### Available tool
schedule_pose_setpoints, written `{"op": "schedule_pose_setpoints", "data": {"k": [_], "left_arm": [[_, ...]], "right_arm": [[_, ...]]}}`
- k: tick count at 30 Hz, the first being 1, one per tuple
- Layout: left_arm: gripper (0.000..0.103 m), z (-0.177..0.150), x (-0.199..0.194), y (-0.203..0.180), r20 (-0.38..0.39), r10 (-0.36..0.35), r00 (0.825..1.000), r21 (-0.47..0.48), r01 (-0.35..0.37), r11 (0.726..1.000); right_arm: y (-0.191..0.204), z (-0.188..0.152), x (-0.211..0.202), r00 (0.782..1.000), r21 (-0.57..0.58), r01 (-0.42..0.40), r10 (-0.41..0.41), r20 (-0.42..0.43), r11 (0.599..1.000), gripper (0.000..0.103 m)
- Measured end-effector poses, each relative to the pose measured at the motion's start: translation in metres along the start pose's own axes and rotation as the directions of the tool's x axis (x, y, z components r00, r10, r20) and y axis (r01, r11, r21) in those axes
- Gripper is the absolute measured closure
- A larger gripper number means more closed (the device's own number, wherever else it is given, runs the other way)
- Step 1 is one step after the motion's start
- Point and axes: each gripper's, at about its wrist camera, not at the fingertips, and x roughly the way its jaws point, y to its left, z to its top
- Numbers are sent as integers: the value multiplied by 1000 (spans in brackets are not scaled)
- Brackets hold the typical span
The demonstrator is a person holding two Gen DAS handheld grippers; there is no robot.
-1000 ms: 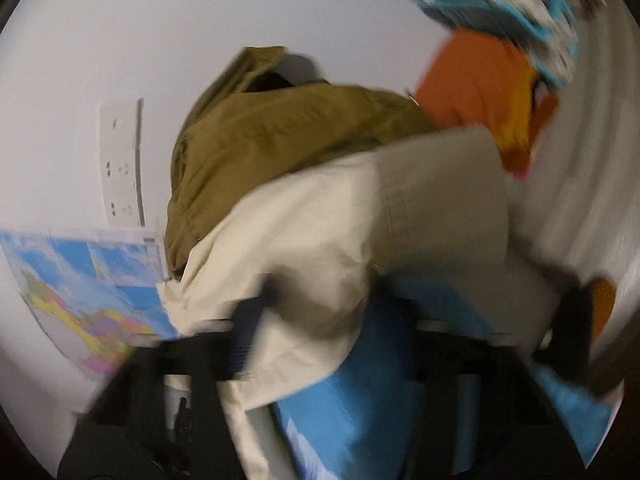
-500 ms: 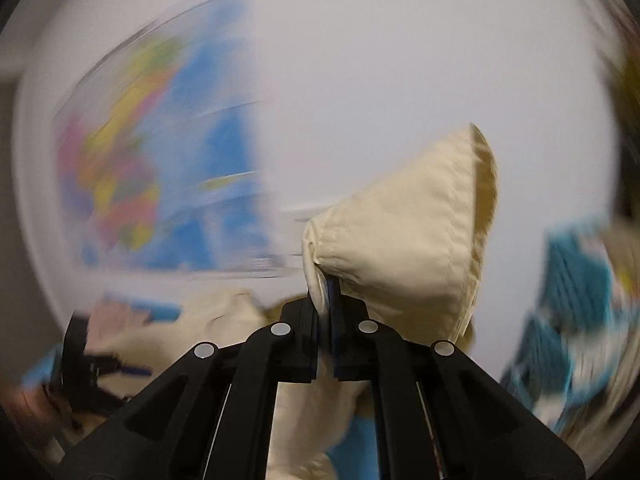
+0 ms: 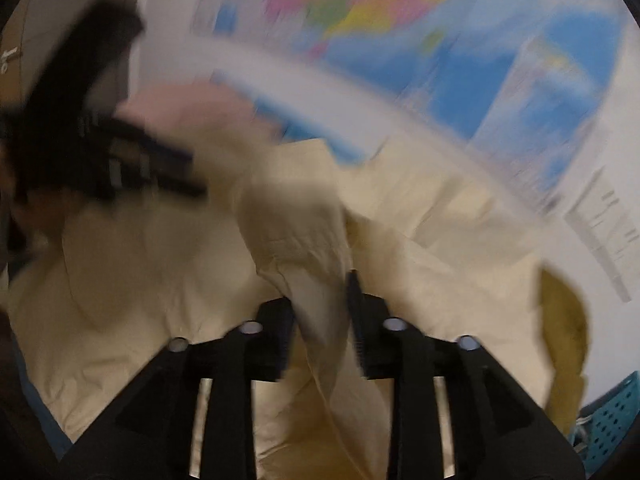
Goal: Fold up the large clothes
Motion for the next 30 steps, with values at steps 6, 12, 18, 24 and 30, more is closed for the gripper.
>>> {"op": "schedule_pose_setpoints", "data": {"k": [6,12,18,24,30], "left_arm": [[33,-4,12,0,-43,-14,999,58,17,998],[23,10,43,-21,-117,-77,990,134,92,987],[44,5,94,-51,-356,-49,933,186,123,975],[100,18,77,-35,-234,-47,971,118,76,990],[100,15,35,-6,-148,-30,988,65,40,997]], "right_arm": [[-10,-19,-39,990,46,-130,127,53,990,26],[-97,-46,-84,995,332,-41,10,95,943,24],[-203,-101,-47,1000,652,-2,9,-7,758,22],[-223,-123,-18,989,719,-121,142,31,685,22],[-226,-120,-4,972,718,-217,211,99,661,18]]}}
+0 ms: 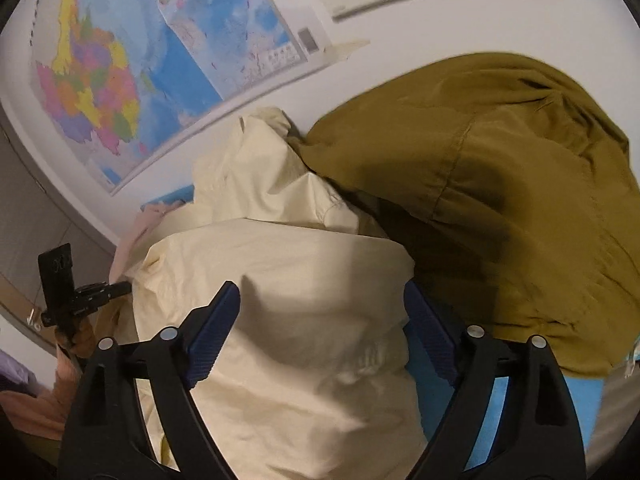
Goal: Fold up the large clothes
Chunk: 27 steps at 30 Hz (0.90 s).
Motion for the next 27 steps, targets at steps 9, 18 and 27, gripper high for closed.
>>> {"op": "schedule_pose_setpoints", "data": {"k": [9,18,27], "left_arm": [[100,-9,38,-6,-131,75,988,37,-71,997],[88,16,49,-46,-78,-23,997,102,31,994],[30,53,71,-50,-104,-86,991,80,94,992]], "right_arm": [[23,7,20,997,-109,71,-73,-16,991,89],[64,36,-69,899,-273,402,-320,300,874,94],[25,28,-25,930,-206,353,-318,184,913,67]]}}
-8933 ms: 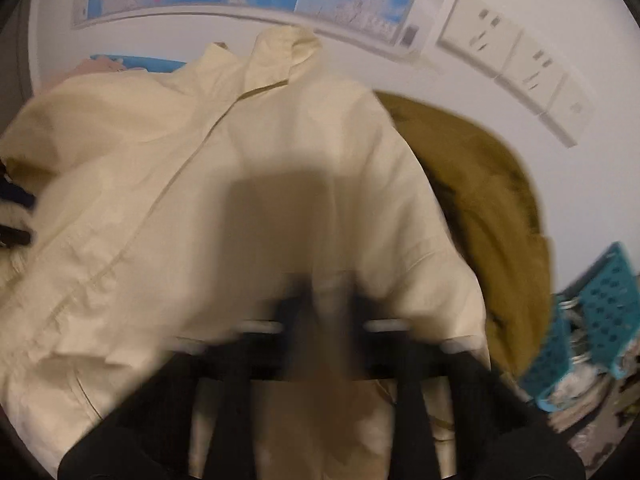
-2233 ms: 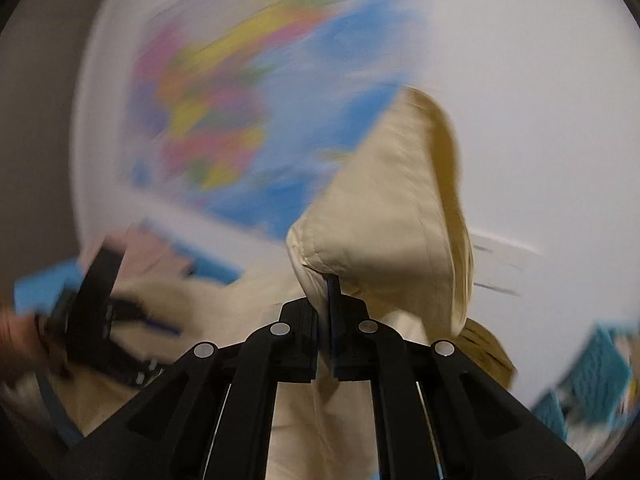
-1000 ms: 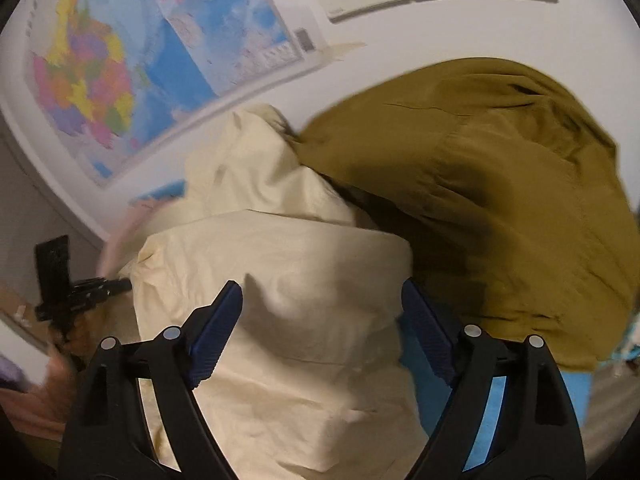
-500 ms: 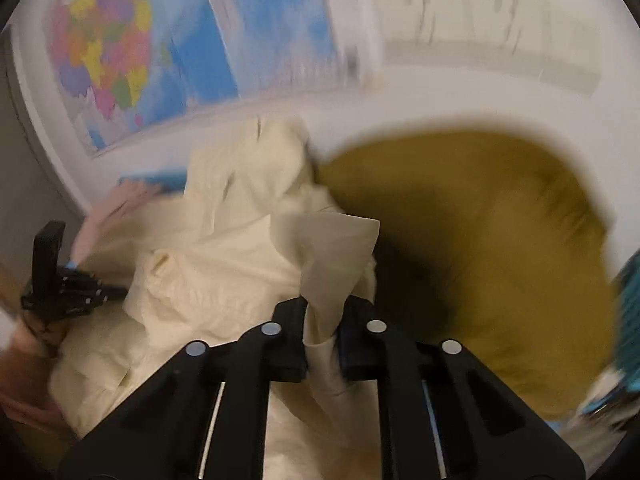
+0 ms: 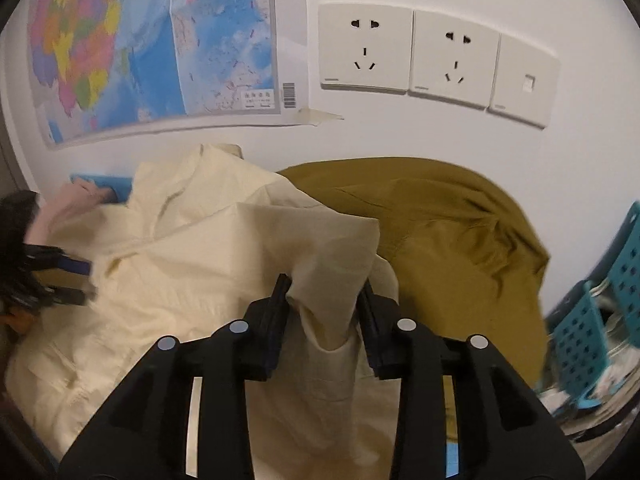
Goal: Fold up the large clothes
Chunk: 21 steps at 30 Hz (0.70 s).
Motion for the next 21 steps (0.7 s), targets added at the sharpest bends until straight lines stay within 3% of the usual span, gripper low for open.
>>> {"op": "schedule_pose_setpoints", "data": {"k": [2,3,4,5,7,10,14,17,19,21], "left_arm": [[47,8,15,-8,-21,14,1000,32,-13,999],[67,10,21,-11,-27,27,999,26,-26,999],[83,11,23,-10,-31,50,998,16,-50,999],[88,11,23,-7,-33,42,999,-4,-42,999],[100,10,15,0,-6,38,999,-53,-39,998],[100,1,0,13,-9,60,998,-102,-60,993],[97,-3,-2,10,-12,109,994,-77,-110,991],[95,0,5,6,-30,128,991,-79,-130,988],[95,4,11,2,-42,147,988,-77,-150,986],[92,7,17,4,-42,174,984,-67,-177,982]], "right_arm": [[-1,-1,-2,1000,7,1,-1,2,1000,64],[-2,-1,-3,1000,16,-6,6,0,1000,63],[-1,0,-3,1000,25,-3,3,-2,1000,57],[-4,0,-5,1000,42,5,-5,2,999,50],[-8,0,-14,999,83,-5,2,32,997,49],[-3,-3,-43,993,97,-20,9,119,995,49],[36,-12,-72,974,-25,3,2,225,1000,54],[63,-14,-55,982,-106,-80,97,163,991,67],[78,-12,-25,995,-164,-34,49,88,986,71],[77,-7,10,1000,-151,-22,25,18,988,71]]}}
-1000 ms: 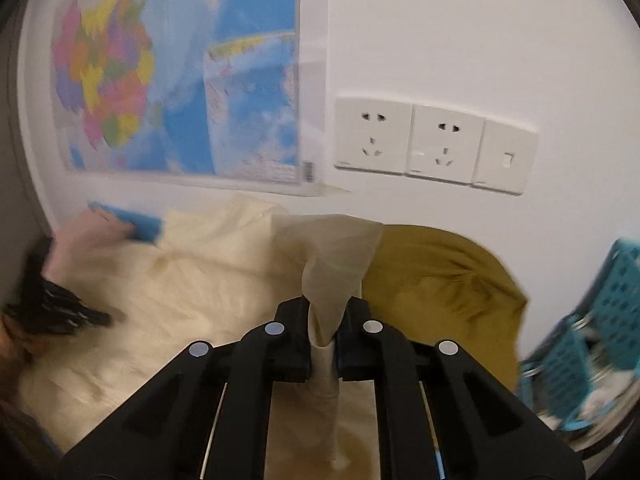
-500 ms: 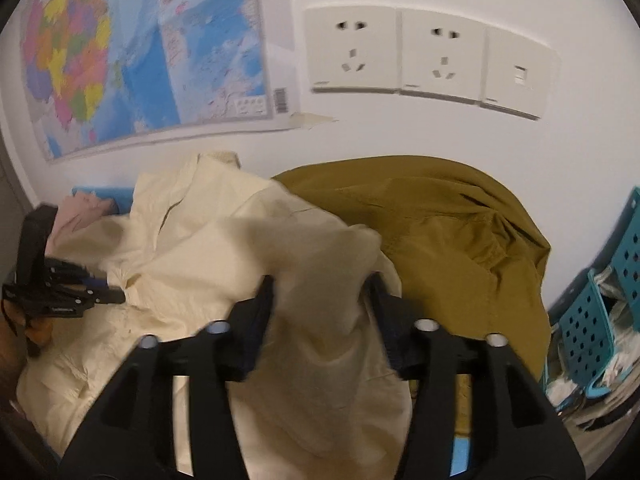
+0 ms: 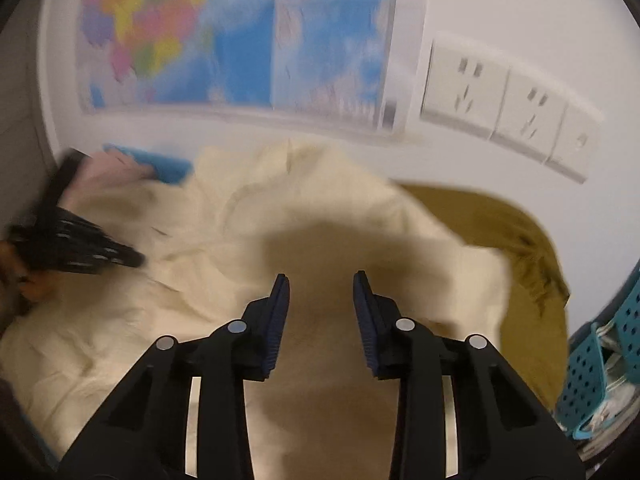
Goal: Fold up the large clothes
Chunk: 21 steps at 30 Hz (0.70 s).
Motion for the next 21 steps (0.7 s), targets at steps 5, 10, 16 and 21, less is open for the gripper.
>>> {"op": "schedule_pose_setpoints", "data": {"k": [5,10,16,21], "left_arm": [[66,-20,-43,9,90,13,996,21,-15,1000],[46,-58,-108,30,210,98,973,39,-109,993],[41,-126,-154,80,220,200,955,-78,-187,979],[41,-198,-160,121,117,174,978,-187,-150,971]], "right_arm": [[-14,0,52,990,54,39,-31,-137,998,73],[2,0,22,995,26,37,-35,-88,999,47],[38,4,-22,993,29,-119,119,0,992,37],[99,-4,-20,957,-26,-290,289,-35,957,32]]}}
